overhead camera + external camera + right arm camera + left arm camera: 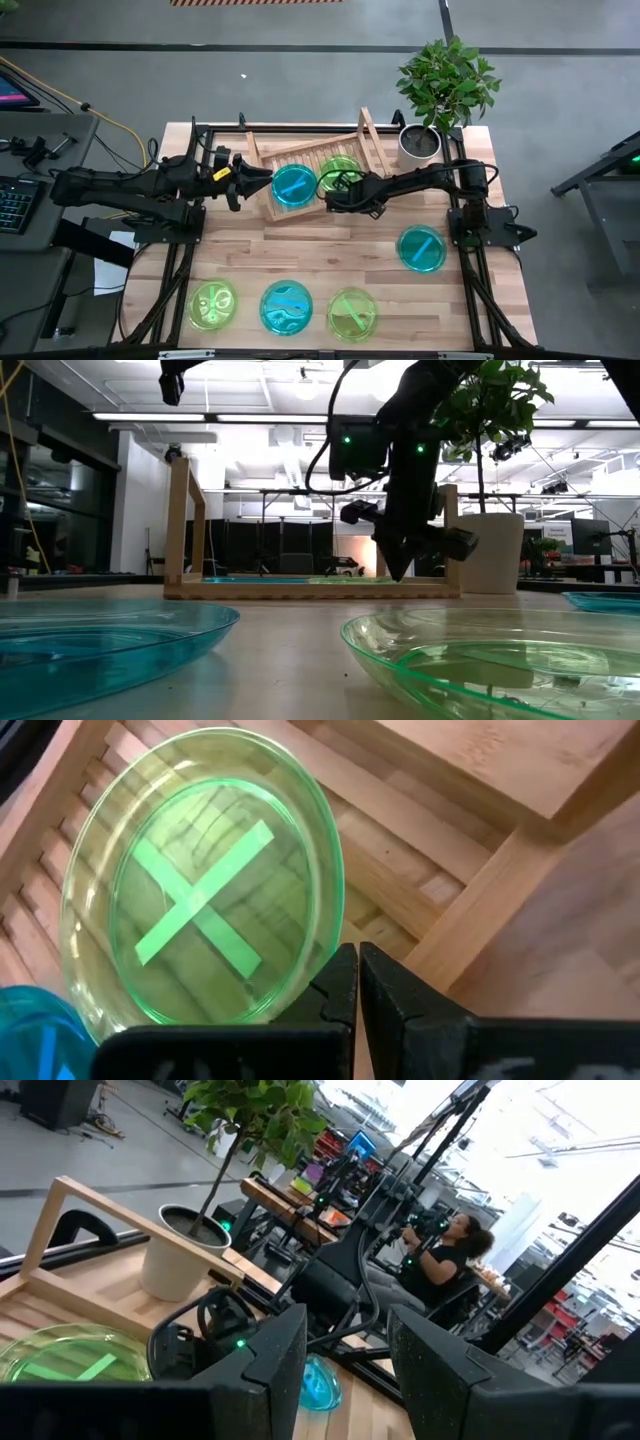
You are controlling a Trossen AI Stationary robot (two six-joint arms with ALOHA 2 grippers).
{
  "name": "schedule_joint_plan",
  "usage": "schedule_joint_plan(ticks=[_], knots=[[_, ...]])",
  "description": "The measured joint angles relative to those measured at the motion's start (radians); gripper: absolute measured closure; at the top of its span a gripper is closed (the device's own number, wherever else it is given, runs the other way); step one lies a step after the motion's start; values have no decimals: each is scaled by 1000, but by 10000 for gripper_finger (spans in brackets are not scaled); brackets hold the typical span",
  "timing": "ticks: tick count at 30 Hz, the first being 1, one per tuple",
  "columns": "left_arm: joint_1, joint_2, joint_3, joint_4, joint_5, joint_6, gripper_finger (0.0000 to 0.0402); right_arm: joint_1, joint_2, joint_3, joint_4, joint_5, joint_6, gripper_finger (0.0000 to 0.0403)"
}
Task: Place and stack plates onto a shelf
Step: Adjust the shelf
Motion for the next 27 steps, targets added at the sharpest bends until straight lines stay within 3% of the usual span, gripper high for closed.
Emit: schedule_joint_plan(ticks=[17, 27], knots=[[0, -3, 0, 0, 13, 0, 270, 9, -39, 0, 51, 39, -72, 403], [0, -6, 0, 11, 34, -1, 270, 72, -342, 1, 15, -52, -893, 403]])
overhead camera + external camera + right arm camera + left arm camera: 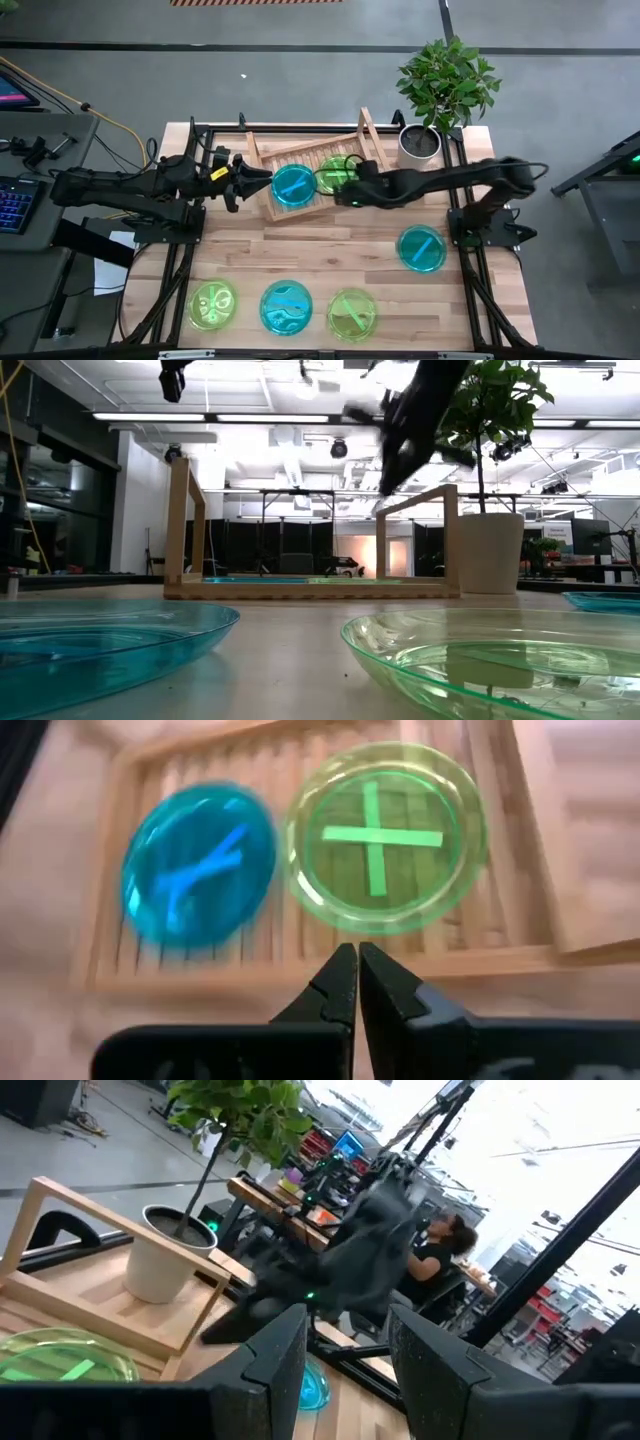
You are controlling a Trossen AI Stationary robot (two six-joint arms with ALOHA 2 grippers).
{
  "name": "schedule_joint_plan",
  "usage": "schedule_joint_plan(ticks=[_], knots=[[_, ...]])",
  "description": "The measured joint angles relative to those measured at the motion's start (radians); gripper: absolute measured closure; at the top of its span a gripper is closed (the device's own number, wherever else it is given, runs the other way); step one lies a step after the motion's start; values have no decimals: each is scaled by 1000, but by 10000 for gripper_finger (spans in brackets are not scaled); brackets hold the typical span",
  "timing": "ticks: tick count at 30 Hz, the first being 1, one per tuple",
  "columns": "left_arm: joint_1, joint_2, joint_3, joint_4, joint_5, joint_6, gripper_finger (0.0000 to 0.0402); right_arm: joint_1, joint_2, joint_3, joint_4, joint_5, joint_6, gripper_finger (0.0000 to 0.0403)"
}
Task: Place and stack plates onto a shelf
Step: Adjust the shelf
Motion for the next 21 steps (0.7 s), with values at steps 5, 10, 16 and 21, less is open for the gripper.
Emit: schedule_joint_plan(ticks=[5, 10, 16, 21], knots=[[0, 20, 1, -4, -22, 10, 270, 15, -150, 1, -172, -14, -183, 403], [-1, 168, 90, -194, -28, -61, 293, 14, -250, 0, -337, -11, -217, 403], [-1, 433, 366, -583, -27, -96, 392, 14, -318, 0, -341, -11, -314, 403], [1, 659, 591, -942, -38, -144, 399, 14, -322, 0, -339, -11, -395, 403]])
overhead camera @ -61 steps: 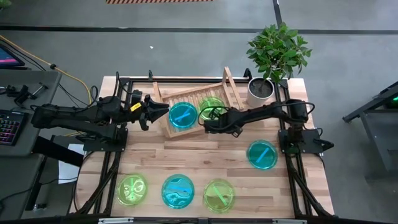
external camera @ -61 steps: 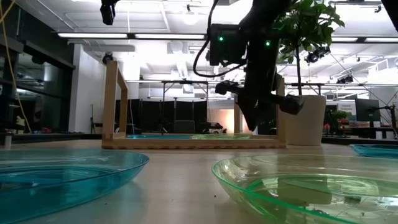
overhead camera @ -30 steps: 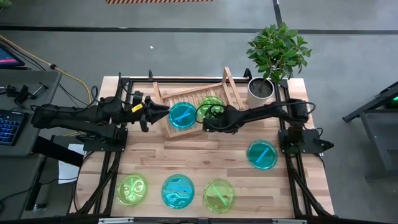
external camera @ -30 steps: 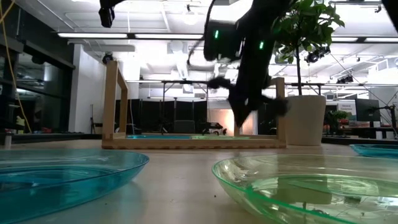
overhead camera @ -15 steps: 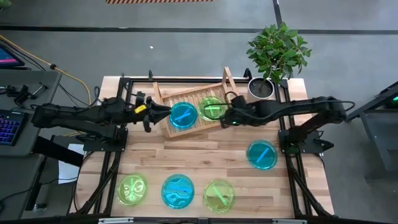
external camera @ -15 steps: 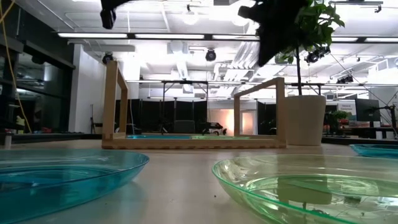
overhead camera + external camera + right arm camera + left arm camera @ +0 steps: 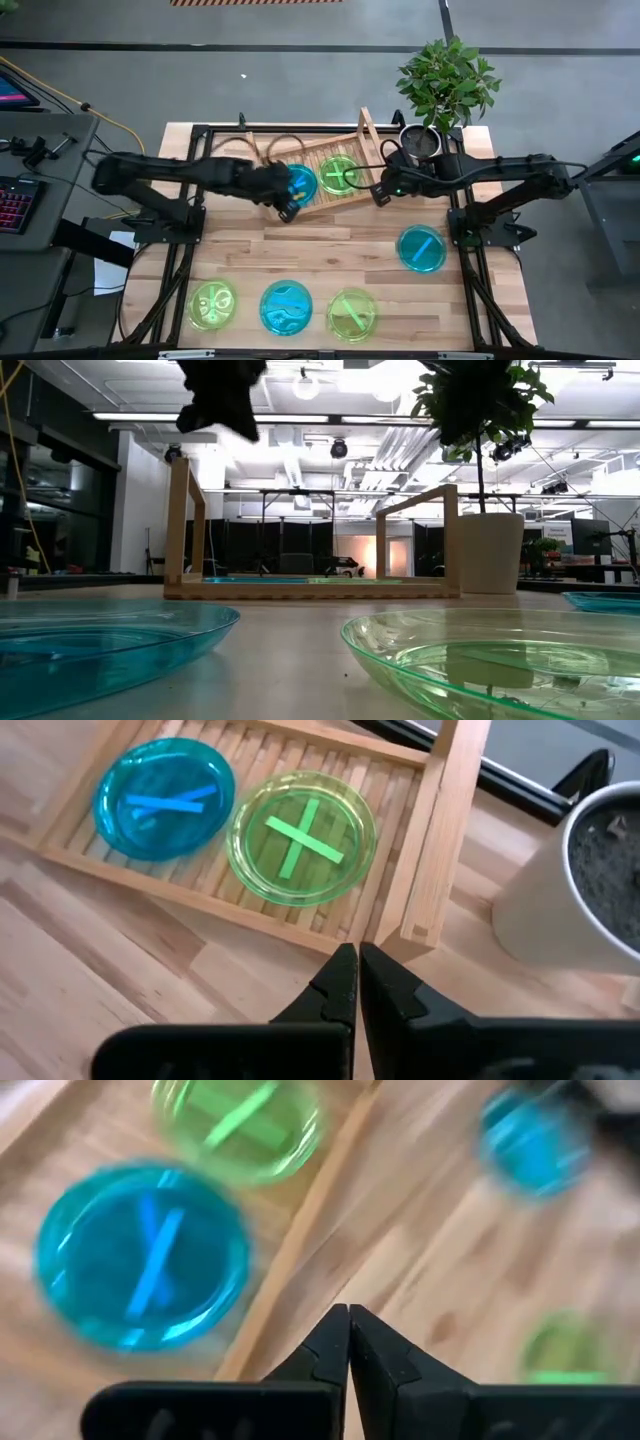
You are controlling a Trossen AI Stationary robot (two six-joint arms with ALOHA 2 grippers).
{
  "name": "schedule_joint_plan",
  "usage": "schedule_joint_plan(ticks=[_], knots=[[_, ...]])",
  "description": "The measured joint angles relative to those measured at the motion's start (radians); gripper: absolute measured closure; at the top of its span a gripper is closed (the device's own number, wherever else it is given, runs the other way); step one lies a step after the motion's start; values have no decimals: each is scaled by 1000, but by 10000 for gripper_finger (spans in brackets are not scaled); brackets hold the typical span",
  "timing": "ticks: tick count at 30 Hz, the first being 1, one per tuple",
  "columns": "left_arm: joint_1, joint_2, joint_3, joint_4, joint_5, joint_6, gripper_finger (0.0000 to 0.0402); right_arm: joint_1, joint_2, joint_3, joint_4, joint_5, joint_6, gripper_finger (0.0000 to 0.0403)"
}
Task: Place and stack plates onto a shelf
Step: Adjust the shelf
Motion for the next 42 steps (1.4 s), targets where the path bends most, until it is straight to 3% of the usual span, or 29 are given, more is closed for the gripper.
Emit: schedule_joint_plan(ticks=[7, 15, 20, 27, 35, 42], knots=[[-9, 241, 208, -324, -89, -35, 401, 0, 3, 0, 1, -2, -56, 403], [-31, 322, 241, -566, -131, -72, 401, 0, 3, 0, 0, 0, -61, 403], [-81, 304, 241, -626, -165, -85, 401, 0, 3, 0, 1, 0, -57, 403], [-115, 256, 211, -771, -304, -92, 401, 0, 2, 0, -18, -1, -34, 402], [-33, 87, 23, -701, -310, -24, 401, 0, 2, 0, -157, -66, 52, 402], [18, -77, 8, -523, -300, 72, 401, 0, 1, 0, -171, -140, 48, 402]])
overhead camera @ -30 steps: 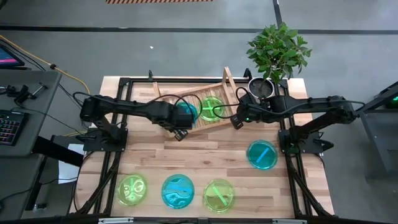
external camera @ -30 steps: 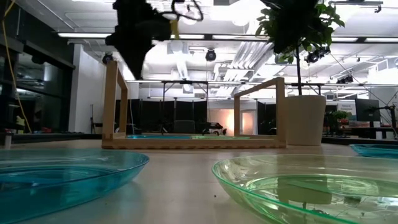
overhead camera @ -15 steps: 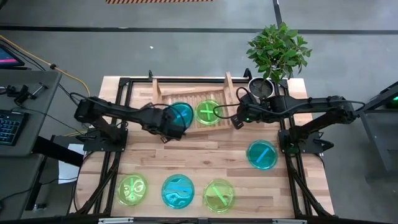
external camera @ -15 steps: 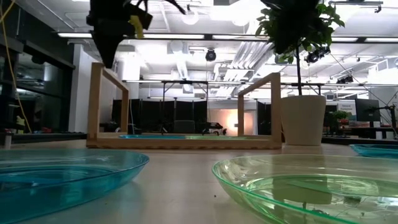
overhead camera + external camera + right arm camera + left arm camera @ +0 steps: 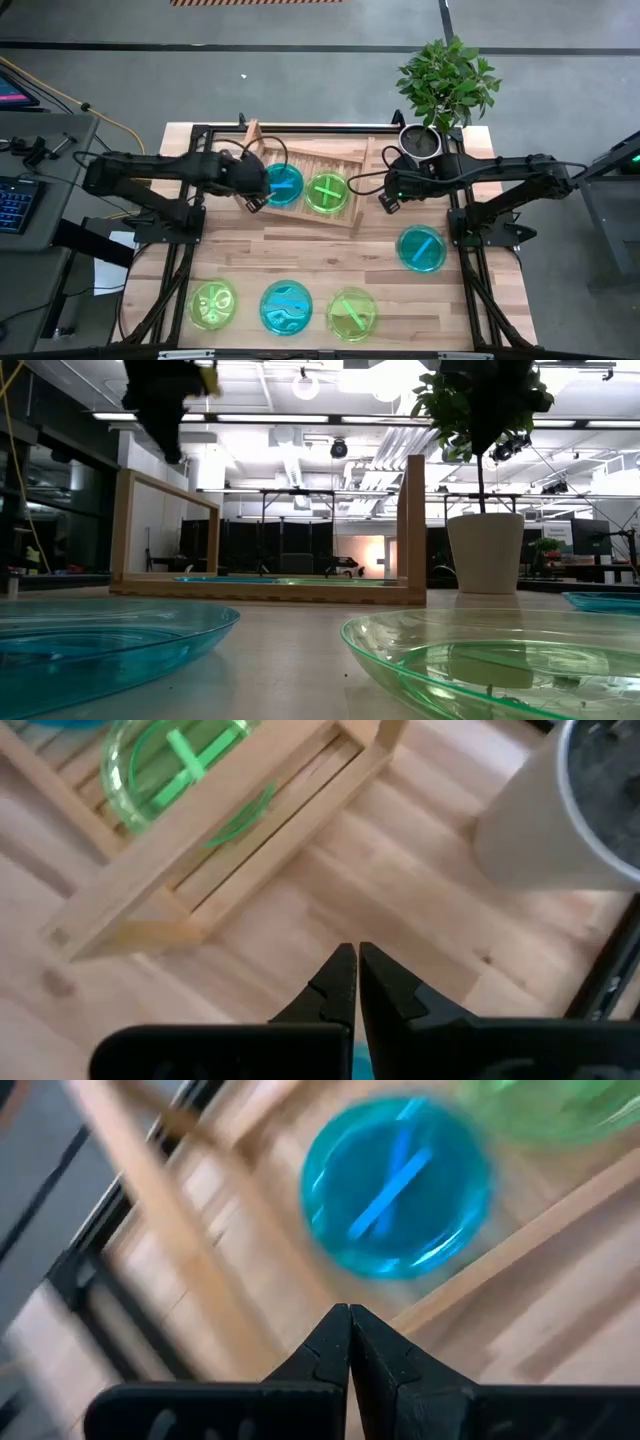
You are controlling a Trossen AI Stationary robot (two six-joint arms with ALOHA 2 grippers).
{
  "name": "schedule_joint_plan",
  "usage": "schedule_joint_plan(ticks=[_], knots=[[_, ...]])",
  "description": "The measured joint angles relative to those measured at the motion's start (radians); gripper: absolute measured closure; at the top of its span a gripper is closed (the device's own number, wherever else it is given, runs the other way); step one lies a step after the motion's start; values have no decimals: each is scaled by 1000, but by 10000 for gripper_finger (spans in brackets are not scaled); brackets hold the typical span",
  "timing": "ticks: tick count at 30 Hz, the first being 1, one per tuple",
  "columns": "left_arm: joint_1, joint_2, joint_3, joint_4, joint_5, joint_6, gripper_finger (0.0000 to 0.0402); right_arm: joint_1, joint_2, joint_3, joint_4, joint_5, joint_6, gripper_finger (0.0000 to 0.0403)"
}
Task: Place and stack plates onto a shelf
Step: Adjust the shelf
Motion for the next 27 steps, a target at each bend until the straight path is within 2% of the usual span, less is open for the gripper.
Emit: schedule_joint_plan(ticks=[7, 12, 14, 18, 20, 27], knots=[[-36, -139, -1, 217, 110, 233, 401, 3, 2, 0, 65, -148, -87, 402], [-65, -284, -100, 462, 156, 332, 401, -28, 9, -4, 140, -37, -120, 403], [-59, -354, -172, 604, 224, 341, 401, -68, 7, -33, 232, -40, -154, 403], [-30, -467, -296, 820, 351, 286, 401, -159, 6, -129, 275, -78, -191, 403], [-23, -502, -335, 875, 356, 248, 401, -205, 6, -191, 299, -77, -185, 403], [-18, -520, -380, 947, 347, 197, 401, -303, 6, -363, 713, -134, -152, 403]])
